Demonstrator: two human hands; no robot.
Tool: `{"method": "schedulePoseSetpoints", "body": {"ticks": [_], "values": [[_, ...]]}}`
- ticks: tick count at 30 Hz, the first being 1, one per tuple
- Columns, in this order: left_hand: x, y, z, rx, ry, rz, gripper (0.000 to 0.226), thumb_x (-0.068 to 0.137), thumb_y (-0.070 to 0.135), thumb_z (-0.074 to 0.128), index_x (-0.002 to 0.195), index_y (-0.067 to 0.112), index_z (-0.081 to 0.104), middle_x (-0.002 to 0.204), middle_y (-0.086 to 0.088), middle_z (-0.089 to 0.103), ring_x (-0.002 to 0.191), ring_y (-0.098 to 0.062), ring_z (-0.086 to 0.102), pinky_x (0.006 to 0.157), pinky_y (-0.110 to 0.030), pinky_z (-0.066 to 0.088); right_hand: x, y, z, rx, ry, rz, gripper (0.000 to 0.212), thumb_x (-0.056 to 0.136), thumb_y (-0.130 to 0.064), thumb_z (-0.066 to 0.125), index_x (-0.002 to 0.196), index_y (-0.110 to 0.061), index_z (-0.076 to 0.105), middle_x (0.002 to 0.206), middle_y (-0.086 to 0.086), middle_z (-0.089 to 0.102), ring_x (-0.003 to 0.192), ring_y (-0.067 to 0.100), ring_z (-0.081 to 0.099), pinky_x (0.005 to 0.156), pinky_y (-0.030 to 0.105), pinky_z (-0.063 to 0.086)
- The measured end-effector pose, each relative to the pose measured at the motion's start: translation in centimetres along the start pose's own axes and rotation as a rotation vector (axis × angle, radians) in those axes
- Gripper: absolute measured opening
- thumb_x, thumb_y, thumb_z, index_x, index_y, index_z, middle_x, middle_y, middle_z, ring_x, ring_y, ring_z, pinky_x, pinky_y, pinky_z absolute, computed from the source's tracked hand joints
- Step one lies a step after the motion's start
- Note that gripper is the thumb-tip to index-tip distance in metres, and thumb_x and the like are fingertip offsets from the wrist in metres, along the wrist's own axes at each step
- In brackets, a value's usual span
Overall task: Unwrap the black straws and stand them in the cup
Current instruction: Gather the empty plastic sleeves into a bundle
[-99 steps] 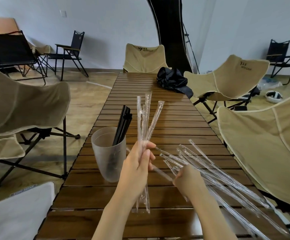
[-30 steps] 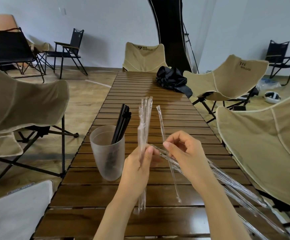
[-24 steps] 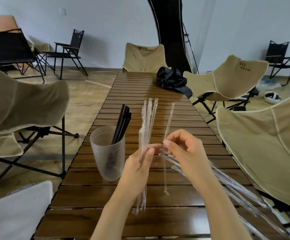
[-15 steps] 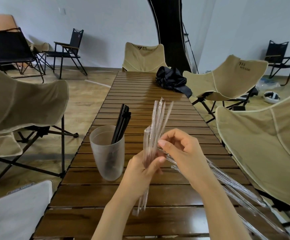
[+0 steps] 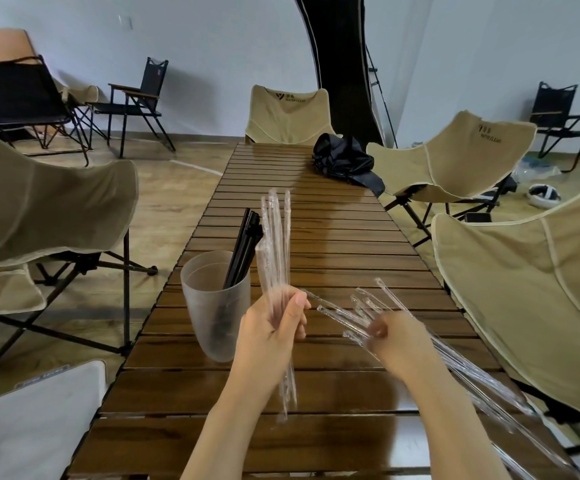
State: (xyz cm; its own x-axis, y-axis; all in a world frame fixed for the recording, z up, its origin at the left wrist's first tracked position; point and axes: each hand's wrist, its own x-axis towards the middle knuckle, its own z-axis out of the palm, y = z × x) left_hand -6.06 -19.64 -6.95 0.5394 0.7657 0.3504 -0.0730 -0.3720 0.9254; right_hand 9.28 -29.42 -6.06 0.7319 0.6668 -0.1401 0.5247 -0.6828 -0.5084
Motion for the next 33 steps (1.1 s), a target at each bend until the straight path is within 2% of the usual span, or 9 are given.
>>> {"method": "schedulePoseSetpoints", "body": {"ticks": [3, 7, 15, 20, 23, 24, 27, 30, 33], "values": [[0.1, -0.1, 0.1, -0.003, 0.004, -0.003, 0.028, 0.084, 0.045, 0.046, 0.086, 0.022, 0.061, 0.064, 0.012, 0.059, 0.064, -0.006, 0.06, 0.067, -0.019, 0.051, 0.3, 1.2, 0.9, -0.151, -0.034, 0.112, 0.01, 0.087, -0.015, 0.065, 0.096, -0.015, 0.061, 0.095, 0.006, 0.064, 0.082, 0.022, 0.059, 0.08, 0.031, 0.052], [0.0, 0.1, 0.1, 0.016, 0.006, -0.006, 0.034, 0.08, 0.051, 0.046, 0.088, 0.022, 0.062, 0.064, 0.014, 0.059, 0.065, -0.003, 0.059, 0.067, -0.011, 0.047, 0.8, 1.7, 2.3, -0.214, -0.052, 0.158, 0.015, 0.088, -0.008, 0.059, 0.101, -0.014, 0.061, 0.094, 0.007, 0.062, 0.087, 0.026, 0.061, 0.082, 0.034, 0.053], [0.1, -0.2, -0.2, 0.067, -0.003, -0.033, 0.014, 0.092, 0.03, 0.054, 0.087, 0.022, 0.064, 0.064, 0.014, 0.058, 0.068, -0.002, 0.058, 0.072, -0.017, 0.048, 1.1, 2.0, 3.5, -0.203, 0.024, 0.146, 0.015, 0.089, -0.001, 0.048, 0.098, -0.006, 0.059, 0.099, 0.015, 0.065, 0.088, 0.03, 0.064, 0.077, 0.039, 0.056], [0.0, 0.5, -0.1, 0.008, -0.018, -0.012, 0.04, 0.072, 0.055, 0.059, 0.07, 0.015, 0.058, 0.058, 0.009, 0.052, 0.059, -0.006, 0.052, 0.064, -0.019, 0.046, 1.2, 1.8, 3.5, -0.185, 0.015, 0.171, 0.009, 0.088, -0.005, 0.057, 0.095, -0.008, 0.06, 0.091, 0.011, 0.064, 0.083, 0.027, 0.065, 0.076, 0.037, 0.057], [0.0, 0.5, -0.1, 0.017, -0.011, 0.003, 0.045, 0.07, 0.059, 0.059, 0.062, 0.015, 0.055, 0.054, 0.006, 0.049, 0.054, -0.006, 0.049, 0.062, -0.019, 0.042, 1.0, 1.5, 3.3, -0.169, -0.011, 0.194, 0.007, 0.088, -0.007, 0.054, 0.094, -0.007, 0.058, 0.08, 0.007, 0.06, 0.073, 0.022, 0.062, 0.063, 0.03, 0.054], [0.0, 0.5, -0.1, 0.013, -0.012, 0.001, 0.047, 0.071, 0.059, 0.058, 0.061, 0.014, 0.056, 0.053, 0.004, 0.049, 0.054, -0.008, 0.049, 0.062, -0.019, 0.042, 1.0, 1.4, 3.2, -0.132, -0.021, 0.175, 0.004, 0.088, -0.007, 0.055, 0.087, -0.009, 0.057, 0.074, 0.005, 0.058, 0.064, 0.018, 0.058, 0.055, 0.025, 0.049], [0.0, 0.3, -0.1, -0.008, -0.013, -0.008, 0.053, 0.074, 0.058, 0.057, 0.065, 0.006, 0.061, 0.057, -0.01, 0.055, 0.058, -0.022, 0.053, 0.063, -0.024, 0.045, 1.1, 0.7, 2.2, 0.156, -0.052, 0.053, 0.026, 0.088, -0.008, 0.059, 0.063, -0.013, 0.055, 0.059, -0.001, 0.055, 0.052, 0.01, 0.051, 0.047, 0.017, 0.04], [0.0, 0.2, -0.2, 0.016, -0.02, -0.018, 0.046, 0.077, 0.055, 0.055, 0.07, 0.011, 0.067, 0.063, -0.009, 0.062, 0.066, -0.022, 0.061, 0.073, -0.024, 0.051, 0.3, -1.0, 0.5, 0.447, 0.018, -0.097, 0.012, 0.088, -0.013, 0.064, 0.076, -0.013, 0.062, 0.069, 0.001, 0.062, 0.061, 0.012, 0.055, 0.058, 0.021, 0.047], [-0.1, 0.2, -0.1, 0.038, -0.038, -0.045, 0.033, 0.08, 0.049, 0.053, 0.081, 0.021, 0.071, 0.074, 0.003, 0.069, 0.078, -0.01, 0.066, 0.084, -0.03, 0.054, -0.5, -2.3, -0.8, 0.531, 0.1, -0.248, 0.007, 0.088, -0.018, 0.064, 0.081, -0.019, 0.064, 0.068, -0.006, 0.061, 0.056, 0.001, 0.052, 0.057, 0.017, 0.039]]}}
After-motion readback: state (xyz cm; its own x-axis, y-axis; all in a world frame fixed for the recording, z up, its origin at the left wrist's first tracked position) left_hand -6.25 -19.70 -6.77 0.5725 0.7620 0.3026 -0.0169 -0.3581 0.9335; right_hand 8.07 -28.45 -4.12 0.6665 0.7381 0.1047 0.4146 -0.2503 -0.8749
